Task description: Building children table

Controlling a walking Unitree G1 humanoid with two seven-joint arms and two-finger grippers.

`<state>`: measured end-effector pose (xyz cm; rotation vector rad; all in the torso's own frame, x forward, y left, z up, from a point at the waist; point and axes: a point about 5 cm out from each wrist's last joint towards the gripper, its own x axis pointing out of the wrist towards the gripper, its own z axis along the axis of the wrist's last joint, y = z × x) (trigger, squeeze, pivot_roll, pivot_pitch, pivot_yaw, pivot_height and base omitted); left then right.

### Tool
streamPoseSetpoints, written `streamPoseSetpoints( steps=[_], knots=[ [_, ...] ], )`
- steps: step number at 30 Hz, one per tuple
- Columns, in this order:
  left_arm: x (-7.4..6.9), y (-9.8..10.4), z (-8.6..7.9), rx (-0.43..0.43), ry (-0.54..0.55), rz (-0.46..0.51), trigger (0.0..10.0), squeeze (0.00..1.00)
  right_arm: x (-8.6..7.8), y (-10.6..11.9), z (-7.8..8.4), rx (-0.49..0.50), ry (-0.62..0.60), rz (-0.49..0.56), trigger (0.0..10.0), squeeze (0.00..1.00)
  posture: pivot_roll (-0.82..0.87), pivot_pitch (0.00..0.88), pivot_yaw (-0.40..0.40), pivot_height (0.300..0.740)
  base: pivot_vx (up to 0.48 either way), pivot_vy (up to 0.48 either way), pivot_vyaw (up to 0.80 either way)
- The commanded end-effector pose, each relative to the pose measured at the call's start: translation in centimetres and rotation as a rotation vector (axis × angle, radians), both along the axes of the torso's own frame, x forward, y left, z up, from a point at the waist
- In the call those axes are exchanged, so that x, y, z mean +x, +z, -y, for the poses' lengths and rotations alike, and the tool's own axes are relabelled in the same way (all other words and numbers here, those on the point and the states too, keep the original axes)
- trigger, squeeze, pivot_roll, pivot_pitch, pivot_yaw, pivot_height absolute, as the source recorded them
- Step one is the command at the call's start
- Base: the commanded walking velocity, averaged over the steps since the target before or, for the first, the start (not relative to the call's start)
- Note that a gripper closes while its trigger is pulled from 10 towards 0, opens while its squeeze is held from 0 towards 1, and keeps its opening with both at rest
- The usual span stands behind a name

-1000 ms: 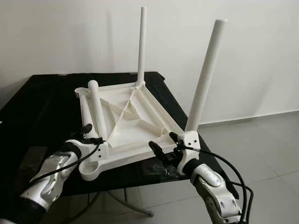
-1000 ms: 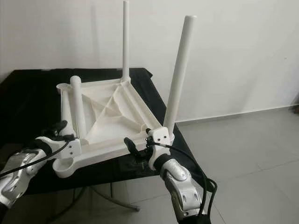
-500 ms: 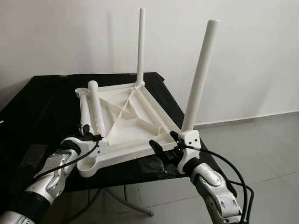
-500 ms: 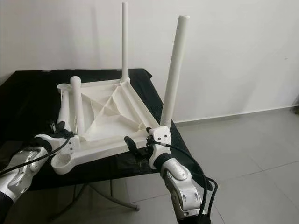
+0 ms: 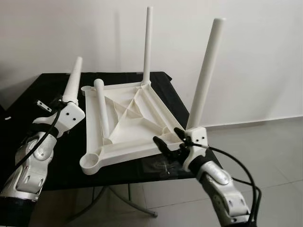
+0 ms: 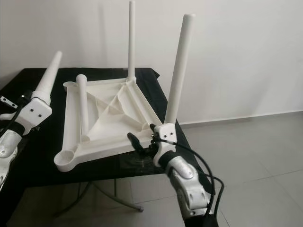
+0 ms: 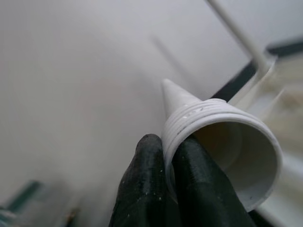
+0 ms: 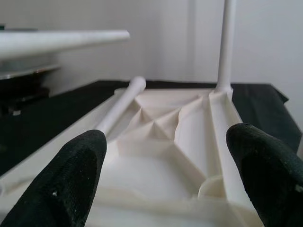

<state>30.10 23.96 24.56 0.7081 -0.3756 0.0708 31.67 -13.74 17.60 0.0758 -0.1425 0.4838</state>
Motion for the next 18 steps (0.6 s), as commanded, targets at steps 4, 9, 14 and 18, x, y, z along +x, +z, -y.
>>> streamPoseSetpoints(
  steps=[4, 9, 14, 18],
  knots=[
    [-1.5, 1.8, 0.4, -0.458, -0.282, 0.043, 1.5, 0.0, 0.6, 2.7, -0.5, 0.286, 0.094, -0.03, 10.0, 0.0, -0.03, 0.0, -0.042, 0.74, 0.0, 0.0, 0.0],
    [-2.6, 2.2, 0.6, -0.771, -0.52, 0.054, 4.0, 0.0, 0.1, 5.4, -1.8, 0.582, 0.331, -0.06, 10.0, 0.0, -0.02, 0.0, -0.047, 0.74, 0.0, 0.0, 0.0],
    [-5.5, 0.1, 2.5, -1.04, -0.896, -0.013, 10.0, 0.0, -3.0, 8.0, -4.7, 0.637, 0.817, -0.026, 10.0, 0.0, -0.01, 0.0, -0.054, 0.74, 0.0, 0.0, 0.0],
    [-6.0, 0.0, 3.0, -1.06, -0.951, -0.037, 10.0, 0.0, -3.4, 8.1, -5.1, 0.631, 0.86, -0.041, 10.0, 0.0, 0.0, 0.0, -0.06, 0.74, 0.0, 0.0, 0.0]
  ],
)
